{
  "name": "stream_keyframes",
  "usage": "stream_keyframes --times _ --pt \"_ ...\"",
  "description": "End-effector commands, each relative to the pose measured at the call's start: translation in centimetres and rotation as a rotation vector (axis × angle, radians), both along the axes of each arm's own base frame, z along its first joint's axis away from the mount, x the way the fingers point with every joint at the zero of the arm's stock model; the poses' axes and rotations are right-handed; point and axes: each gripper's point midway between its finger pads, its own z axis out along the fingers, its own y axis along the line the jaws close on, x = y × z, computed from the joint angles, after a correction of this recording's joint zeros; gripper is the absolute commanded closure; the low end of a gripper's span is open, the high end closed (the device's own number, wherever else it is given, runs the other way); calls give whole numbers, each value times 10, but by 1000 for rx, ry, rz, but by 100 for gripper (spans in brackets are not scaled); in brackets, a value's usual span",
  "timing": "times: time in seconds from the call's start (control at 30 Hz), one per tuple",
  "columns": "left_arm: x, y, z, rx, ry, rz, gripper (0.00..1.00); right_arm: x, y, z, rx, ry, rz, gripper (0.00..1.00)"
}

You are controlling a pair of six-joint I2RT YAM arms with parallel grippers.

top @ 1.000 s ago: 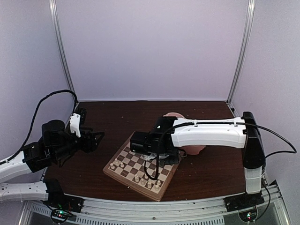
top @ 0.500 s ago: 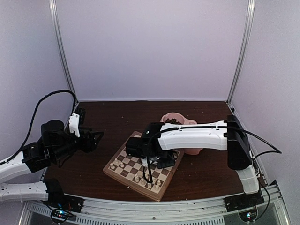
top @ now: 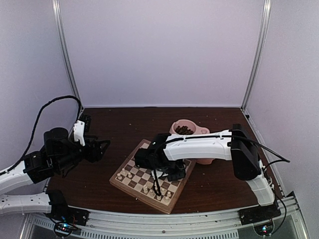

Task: Set up the chess pieces on the board
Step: Place the pawn on the chessboard.

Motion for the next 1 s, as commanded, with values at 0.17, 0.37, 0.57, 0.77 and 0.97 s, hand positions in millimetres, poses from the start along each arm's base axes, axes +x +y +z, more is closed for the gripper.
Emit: stream_keyframes --times 0.17,0.37,0.57,0.77,0.97 --pt "0 -1 6 -17 -14 -1 32 4 7 -1 16 16 -7 77" --pt "0 -2 6 -16 -13 -3 32 6 8 3 31 14 -11 72" --pt "0 -1 5 -13 -13 -2 32 1 26 35 233 39 -44 65" --pt "1 -3 3 -2 -10 -7 31 -1 33 67 461 17 -99 52" --pt "1 -5 0 19 -7 -18 31 10 31 104 829 -46 -322 50"
